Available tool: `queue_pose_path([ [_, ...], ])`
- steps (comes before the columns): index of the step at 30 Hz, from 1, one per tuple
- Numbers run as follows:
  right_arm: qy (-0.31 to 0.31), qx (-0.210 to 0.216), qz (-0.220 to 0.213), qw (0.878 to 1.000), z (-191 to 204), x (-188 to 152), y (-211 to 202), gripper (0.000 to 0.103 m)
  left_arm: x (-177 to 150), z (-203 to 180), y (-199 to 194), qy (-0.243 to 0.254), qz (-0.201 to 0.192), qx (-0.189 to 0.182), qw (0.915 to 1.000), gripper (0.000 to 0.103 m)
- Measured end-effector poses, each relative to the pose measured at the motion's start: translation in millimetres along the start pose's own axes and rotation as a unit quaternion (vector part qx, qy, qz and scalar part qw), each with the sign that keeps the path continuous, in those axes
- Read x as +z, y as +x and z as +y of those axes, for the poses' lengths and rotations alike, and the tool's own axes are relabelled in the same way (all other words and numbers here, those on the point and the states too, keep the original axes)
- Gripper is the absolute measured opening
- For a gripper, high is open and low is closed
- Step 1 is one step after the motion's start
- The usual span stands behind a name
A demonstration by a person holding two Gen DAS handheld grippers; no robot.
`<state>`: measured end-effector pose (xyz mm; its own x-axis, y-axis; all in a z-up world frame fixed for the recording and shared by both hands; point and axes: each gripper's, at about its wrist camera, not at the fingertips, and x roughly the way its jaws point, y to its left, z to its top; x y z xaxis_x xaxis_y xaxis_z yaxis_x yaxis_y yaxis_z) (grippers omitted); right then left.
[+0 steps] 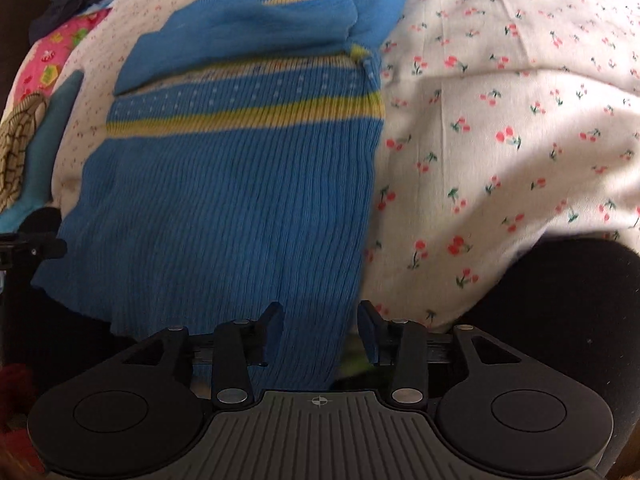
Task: Fold small clothes
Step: 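Lift the hem with both tools and fold it toward the collar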
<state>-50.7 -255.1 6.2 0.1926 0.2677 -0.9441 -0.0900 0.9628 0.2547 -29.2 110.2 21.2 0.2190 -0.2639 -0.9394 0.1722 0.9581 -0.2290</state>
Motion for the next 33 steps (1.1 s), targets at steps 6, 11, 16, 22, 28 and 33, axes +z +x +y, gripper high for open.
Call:
queue_pose_path([
  [6,0.010,0.019,0.042,0.999,1.3,-11.2,19.1,0.047,1.6,-8.9,13.2,0.033,0.049,0.028,0.9978,0.063],
  [11,0.039,0.056,0.048,0.997,-9.1,-9.1,25.2,0.041,3.1,-9.3,18.2,0.029,0.064,0.030,0.9971,0.043],
  [16,0.083,0.108,0.032,0.990,-27.5,-14.5,16.8,0.010,-2.1,3.6,10.7,-0.011,0.061,-0.018,0.9979,0.017],
  [22,0.166,0.189,-0.051,0.966,-46.2,-24.5,-2.8,0.008,-4.8,21.4,2.1,-0.108,0.005,-0.132,0.9854,0.012],
  [28,0.190,0.258,-0.162,0.933,-47.0,3.0,-34.3,0.007,32.3,24.9,-17.8,-0.160,-0.096,-0.242,0.9522,0.012],
  [33,0.218,0.290,-0.230,0.903,-48.9,62.4,-36.3,0.008,88.7,31.2,-15.5,-0.181,-0.170,-0.283,0.9265,0.012],
])
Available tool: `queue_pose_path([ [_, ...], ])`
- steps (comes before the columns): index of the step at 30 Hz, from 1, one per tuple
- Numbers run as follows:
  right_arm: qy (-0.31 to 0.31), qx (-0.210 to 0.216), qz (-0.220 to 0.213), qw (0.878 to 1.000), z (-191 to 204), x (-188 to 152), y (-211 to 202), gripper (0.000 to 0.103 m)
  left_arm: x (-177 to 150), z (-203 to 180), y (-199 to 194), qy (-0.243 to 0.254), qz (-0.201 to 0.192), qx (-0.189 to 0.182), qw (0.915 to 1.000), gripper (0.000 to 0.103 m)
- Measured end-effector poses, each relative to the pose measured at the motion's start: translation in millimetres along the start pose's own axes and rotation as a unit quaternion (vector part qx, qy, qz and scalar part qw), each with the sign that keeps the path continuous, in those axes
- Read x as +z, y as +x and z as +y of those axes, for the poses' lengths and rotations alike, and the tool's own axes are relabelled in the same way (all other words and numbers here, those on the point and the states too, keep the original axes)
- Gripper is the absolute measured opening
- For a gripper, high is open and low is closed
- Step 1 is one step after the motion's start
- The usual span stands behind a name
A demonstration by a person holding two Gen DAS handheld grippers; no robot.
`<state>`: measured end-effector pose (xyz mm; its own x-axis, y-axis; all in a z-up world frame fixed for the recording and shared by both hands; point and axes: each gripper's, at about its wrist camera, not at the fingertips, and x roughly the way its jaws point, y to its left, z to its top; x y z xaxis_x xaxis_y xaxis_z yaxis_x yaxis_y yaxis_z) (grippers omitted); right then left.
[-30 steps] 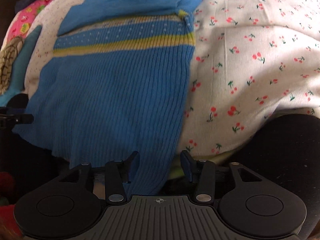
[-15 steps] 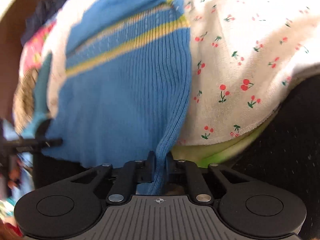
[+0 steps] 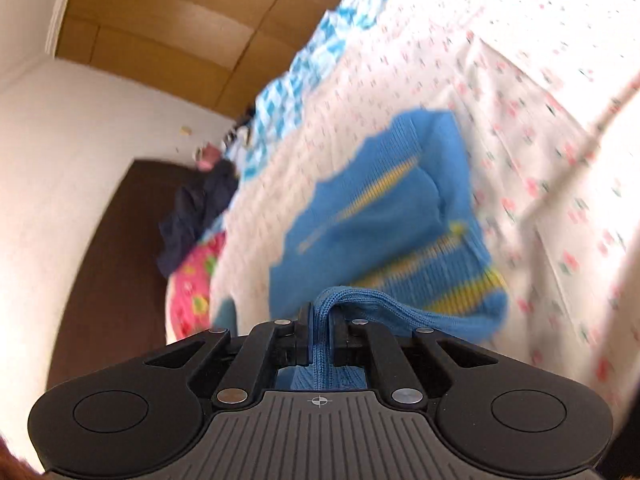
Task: Fold small clothes
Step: 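Lift the hem with both tools and fold it toward the collar, then lower the folded hem onto the sweater and open both tools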
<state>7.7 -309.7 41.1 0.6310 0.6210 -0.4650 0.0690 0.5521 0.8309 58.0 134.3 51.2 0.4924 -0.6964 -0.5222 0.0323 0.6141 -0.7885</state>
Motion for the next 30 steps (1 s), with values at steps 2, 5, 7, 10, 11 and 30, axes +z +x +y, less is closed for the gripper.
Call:
queue_pose_path([
  [2,0.004,0.003,-0.020,1.000,2.8,21.6,18.0,0.008,19.7,6.1,13.5,-0.009,-0.024,-0.001,0.9997,0.012],
  [5,0.015,-0.014,-0.046,0.999,-1.6,50.7,42.6,0.008,42.9,20.3,34.9,-0.020,-0.052,0.017,0.9983,0.012],
  [7,0.018,-0.030,-0.065,0.997,-5.0,69.2,57.2,0.008,57.5,32.8,45.8,-0.035,-0.072,0.029,0.9963,0.012],
  [10,0.020,-0.060,-0.094,0.994,-13.7,88.0,77.1,0.009,72.1,48.8,54.1,-0.051,-0.108,0.051,0.9915,0.012],
  [11,0.021,-0.068,-0.105,0.992,-16.5,92.0,83.5,0.012,74.5,52.7,57.2,-0.052,-0.120,0.063,0.9894,0.012],
  [30,-0.087,-0.162,-0.126,0.975,-13.2,84.2,92.3,0.037,67.7,62.2,49.0,-0.061,-0.208,0.126,0.9681,0.047],
])
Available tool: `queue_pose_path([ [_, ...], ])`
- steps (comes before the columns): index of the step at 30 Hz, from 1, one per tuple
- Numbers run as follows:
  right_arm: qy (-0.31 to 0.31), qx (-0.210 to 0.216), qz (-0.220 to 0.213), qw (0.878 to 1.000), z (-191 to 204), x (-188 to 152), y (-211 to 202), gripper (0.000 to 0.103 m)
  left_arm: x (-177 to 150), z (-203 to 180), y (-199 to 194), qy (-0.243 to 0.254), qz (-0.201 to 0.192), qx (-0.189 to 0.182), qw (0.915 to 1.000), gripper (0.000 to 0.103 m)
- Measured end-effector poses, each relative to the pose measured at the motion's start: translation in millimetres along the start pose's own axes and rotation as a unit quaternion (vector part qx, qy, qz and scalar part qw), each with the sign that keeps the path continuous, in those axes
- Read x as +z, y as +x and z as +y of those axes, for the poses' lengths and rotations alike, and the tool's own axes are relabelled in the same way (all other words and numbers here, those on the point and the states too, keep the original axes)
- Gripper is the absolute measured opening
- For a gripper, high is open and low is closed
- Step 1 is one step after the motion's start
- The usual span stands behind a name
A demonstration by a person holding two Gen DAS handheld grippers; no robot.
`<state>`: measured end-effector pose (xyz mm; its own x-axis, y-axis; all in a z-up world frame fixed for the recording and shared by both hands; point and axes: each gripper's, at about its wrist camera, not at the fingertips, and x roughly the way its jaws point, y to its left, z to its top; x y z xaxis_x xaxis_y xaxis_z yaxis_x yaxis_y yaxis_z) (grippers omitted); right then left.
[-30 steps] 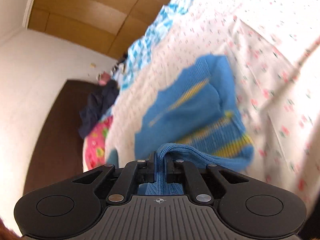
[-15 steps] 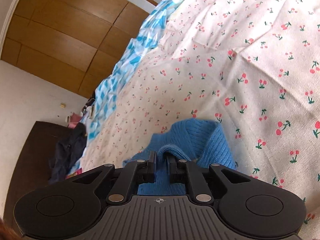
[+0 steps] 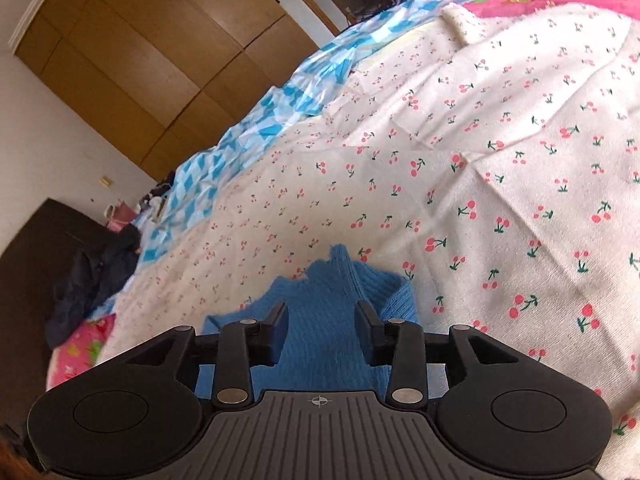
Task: Fold small clothes
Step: 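Lower the folded hem onto the sweater and open both tools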
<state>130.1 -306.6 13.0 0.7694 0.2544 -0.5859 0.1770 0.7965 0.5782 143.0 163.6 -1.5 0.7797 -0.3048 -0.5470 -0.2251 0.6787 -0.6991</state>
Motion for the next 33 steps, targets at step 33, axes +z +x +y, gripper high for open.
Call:
queue_pose_path([
  [33,-0.065,-0.141,-0.017,0.988,-19.1,-5.9,2.5,0.002,-45.2,2.2,1.3,0.107,0.009,0.062,0.9923,0.049],
])
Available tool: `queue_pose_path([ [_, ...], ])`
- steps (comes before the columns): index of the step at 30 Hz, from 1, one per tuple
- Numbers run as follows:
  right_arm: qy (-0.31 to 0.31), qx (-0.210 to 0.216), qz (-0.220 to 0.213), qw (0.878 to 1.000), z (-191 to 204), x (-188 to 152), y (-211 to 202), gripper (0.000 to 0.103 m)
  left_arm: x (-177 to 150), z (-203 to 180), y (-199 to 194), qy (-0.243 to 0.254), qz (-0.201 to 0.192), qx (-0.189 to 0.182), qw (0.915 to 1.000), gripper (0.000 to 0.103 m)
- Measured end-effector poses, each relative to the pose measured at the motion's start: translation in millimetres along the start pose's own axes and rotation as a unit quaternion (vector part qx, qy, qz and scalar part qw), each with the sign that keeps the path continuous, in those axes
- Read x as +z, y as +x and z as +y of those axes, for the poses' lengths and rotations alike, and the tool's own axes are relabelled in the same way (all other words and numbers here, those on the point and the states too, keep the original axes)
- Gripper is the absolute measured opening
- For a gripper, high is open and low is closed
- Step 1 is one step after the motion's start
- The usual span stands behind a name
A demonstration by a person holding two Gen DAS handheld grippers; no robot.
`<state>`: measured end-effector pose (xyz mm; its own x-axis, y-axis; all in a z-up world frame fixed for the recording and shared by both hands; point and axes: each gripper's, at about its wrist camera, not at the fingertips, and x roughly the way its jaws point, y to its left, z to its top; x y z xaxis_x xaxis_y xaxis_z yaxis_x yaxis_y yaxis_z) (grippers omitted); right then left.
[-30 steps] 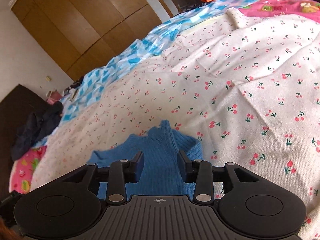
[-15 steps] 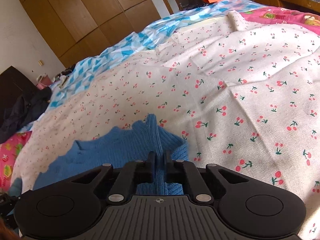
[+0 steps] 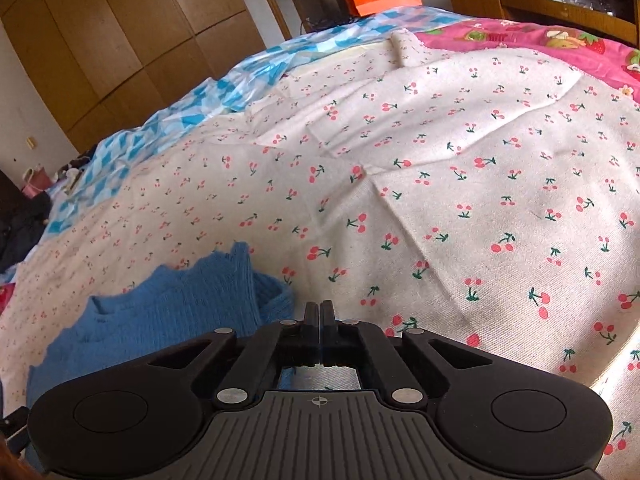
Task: Fold small clothes
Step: 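Lower the folded hem onto the sweater and open both tools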
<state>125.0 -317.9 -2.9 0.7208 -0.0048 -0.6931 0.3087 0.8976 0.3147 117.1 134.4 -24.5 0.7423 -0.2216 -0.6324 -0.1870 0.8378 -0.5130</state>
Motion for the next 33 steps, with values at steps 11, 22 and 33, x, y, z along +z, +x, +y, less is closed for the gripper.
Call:
queue_pose_path([
  [11,-0.078,0.034,-0.006,0.996,58.2,-15.2,3.2,0.008,2.9,13.8,-6.7,-0.016,-0.016,0.022,0.9995,0.049],
  [22,-0.090,-0.036,0.012,0.995,53.5,-22.6,24.8,0.000,-6.4,-8.8,-2.2,0.055,0.014,0.011,0.9983,0.049],
  [33,-0.128,-0.030,0.000,0.991,96.5,-24.0,-10.7,0.011,-0.1,30.0,-24.3,-0.039,0.009,0.022,0.9989,0.049],
])
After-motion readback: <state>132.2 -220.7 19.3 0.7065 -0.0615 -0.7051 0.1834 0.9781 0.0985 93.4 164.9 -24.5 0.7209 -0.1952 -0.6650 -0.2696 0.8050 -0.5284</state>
